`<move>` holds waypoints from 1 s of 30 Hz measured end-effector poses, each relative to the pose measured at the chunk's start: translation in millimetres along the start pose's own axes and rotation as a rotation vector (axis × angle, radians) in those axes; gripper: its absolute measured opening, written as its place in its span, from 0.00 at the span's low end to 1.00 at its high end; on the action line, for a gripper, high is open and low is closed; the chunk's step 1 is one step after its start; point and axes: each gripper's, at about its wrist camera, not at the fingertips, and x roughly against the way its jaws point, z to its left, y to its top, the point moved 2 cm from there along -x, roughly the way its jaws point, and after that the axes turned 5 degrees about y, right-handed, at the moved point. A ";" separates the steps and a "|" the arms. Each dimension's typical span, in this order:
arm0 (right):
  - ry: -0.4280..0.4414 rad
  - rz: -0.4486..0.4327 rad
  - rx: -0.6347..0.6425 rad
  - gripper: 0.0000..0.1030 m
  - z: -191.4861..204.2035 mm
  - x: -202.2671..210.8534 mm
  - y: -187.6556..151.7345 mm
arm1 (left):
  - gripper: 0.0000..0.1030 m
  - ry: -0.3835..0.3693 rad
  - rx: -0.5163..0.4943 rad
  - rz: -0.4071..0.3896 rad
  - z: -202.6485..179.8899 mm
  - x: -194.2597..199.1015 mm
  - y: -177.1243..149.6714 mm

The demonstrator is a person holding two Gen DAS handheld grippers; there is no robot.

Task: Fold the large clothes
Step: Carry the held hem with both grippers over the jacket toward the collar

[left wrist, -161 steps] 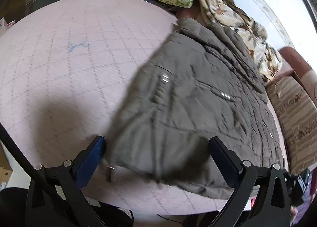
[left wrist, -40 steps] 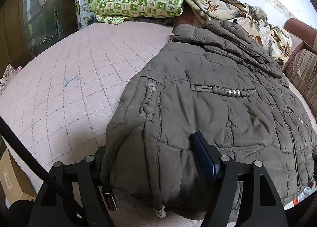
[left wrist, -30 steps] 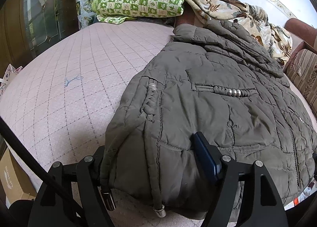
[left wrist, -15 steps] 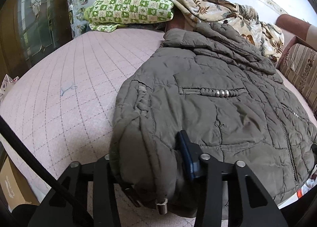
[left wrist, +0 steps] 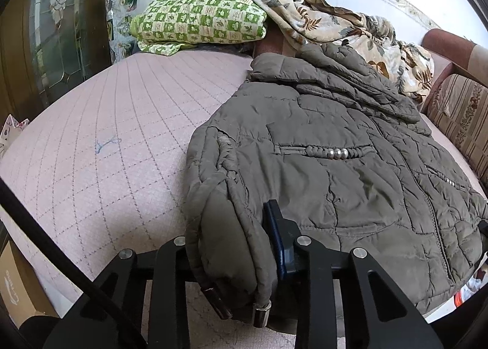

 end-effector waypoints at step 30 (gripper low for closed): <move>0.035 -0.083 0.069 0.15 30.0 32.6 12.8 | 0.23 -0.045 -0.015 -0.067 3.4 28.5 8.8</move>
